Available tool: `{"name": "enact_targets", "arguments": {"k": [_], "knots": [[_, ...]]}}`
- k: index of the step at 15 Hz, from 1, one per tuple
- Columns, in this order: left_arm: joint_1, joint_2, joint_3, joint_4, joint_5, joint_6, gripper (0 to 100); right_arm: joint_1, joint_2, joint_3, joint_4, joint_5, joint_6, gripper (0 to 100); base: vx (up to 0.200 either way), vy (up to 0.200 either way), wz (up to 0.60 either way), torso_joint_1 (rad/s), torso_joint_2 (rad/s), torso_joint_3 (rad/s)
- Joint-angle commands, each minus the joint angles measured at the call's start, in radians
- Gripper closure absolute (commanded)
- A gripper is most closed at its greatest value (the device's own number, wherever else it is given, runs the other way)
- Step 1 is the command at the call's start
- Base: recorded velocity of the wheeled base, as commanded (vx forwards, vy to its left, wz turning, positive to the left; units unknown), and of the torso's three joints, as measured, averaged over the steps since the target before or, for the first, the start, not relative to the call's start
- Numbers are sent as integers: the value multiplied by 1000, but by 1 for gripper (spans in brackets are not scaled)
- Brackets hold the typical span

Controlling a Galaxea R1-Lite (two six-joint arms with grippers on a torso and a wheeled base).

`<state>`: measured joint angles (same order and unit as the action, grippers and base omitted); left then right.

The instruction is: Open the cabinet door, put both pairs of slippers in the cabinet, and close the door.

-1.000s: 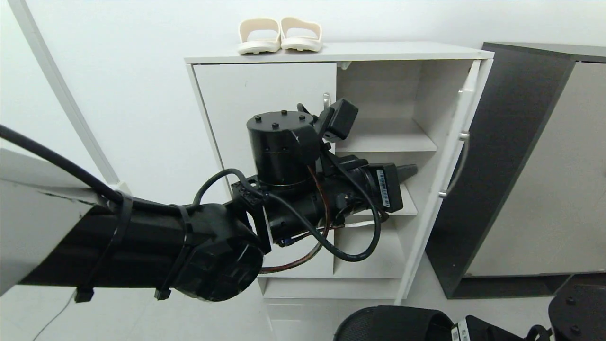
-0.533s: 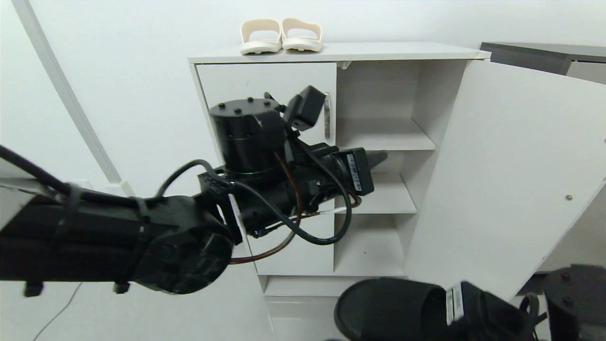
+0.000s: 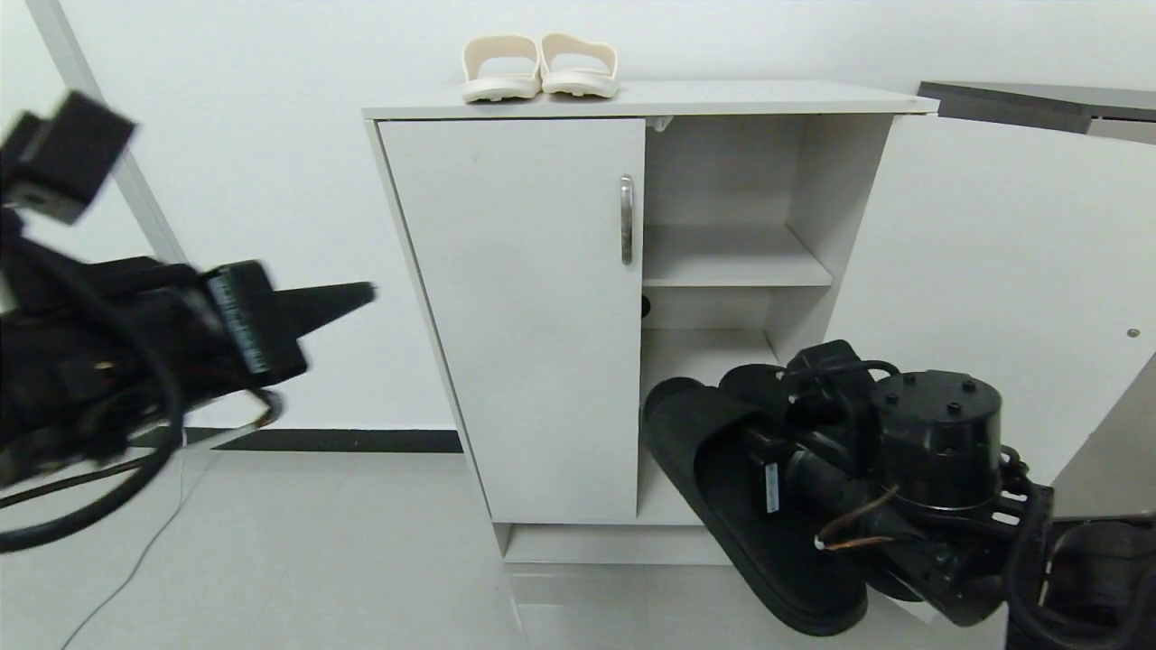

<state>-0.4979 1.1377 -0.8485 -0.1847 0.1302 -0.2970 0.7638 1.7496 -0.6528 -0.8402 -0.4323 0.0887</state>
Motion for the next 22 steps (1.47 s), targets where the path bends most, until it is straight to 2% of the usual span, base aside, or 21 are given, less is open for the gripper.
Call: {"name": "enact_targets", "arguments": {"k": [1,3,4,5,8,10,12,13,14,15,16,18,19,20,21,22], "knots": [[275,-426,244,133,117,68,100,-17,100,-42,-17,-34,3,100,0,0,0,0,0,0],[394,-618,394,134,178,78,100,-17,102,-39,-28,-42,5,100,0,0,0,0,0,0],[407,-656,424,134,180,88,100,-17,102,-39,-28,-45,3,100,0,0,0,0,0,0],[424,-788,526,143,181,134,100,-15,103,-38,-28,-45,3,100,0,0,0,0,0,0],[426,-963,683,183,181,151,100,-5,122,-31,-45,-46,3,100,0,0,0,0,0,0],[429,-1032,740,189,184,151,100,-3,142,-28,-77,-57,2,100,0,0,0,0,0,0],[481,-1096,775,211,183,159,100,-3,154,-30,-103,-66,-1,100,0,0,0,0,0,0],[495,-1133,798,232,175,184,100,-1,154,-28,-105,-66,-3,100,0,0,0,0,0,0],[496,-1138,807,229,158,194,100,3,154,-28,-106,-66,-3,100,0,0,0,0,0,0],[496,-1138,815,214,101,207,100,5,154,-25,-106,-66,-1,100,0,0,0,0,0,0],[496,-1138,826,185,20,219,100,6,154,-24,-106,-66,-1,100,0,0,0,0,0,0],[496,-1138,844,146,-138,205,100,8,154,-21,-108,-66,-1,100,0,0,0,0,0,0],[496,-1138,844,152,-179,188,100,9,154,-18,-106,-66,-1,100,0,0,0,0,0,0],[496,-1138,844,152,-172,190,100,14,154,-16,-108,-66,-1,100,0,0,0,0,0,0],[496,-1138,845,148,-144,222,100,17,156,-16,-108,-66,-1,100,0,0,0,0,0,0],[496,-1138,845,192,-37,286,100,23,156,-16,-108,-66,0,100,0,0,0,0,0,0]]}}
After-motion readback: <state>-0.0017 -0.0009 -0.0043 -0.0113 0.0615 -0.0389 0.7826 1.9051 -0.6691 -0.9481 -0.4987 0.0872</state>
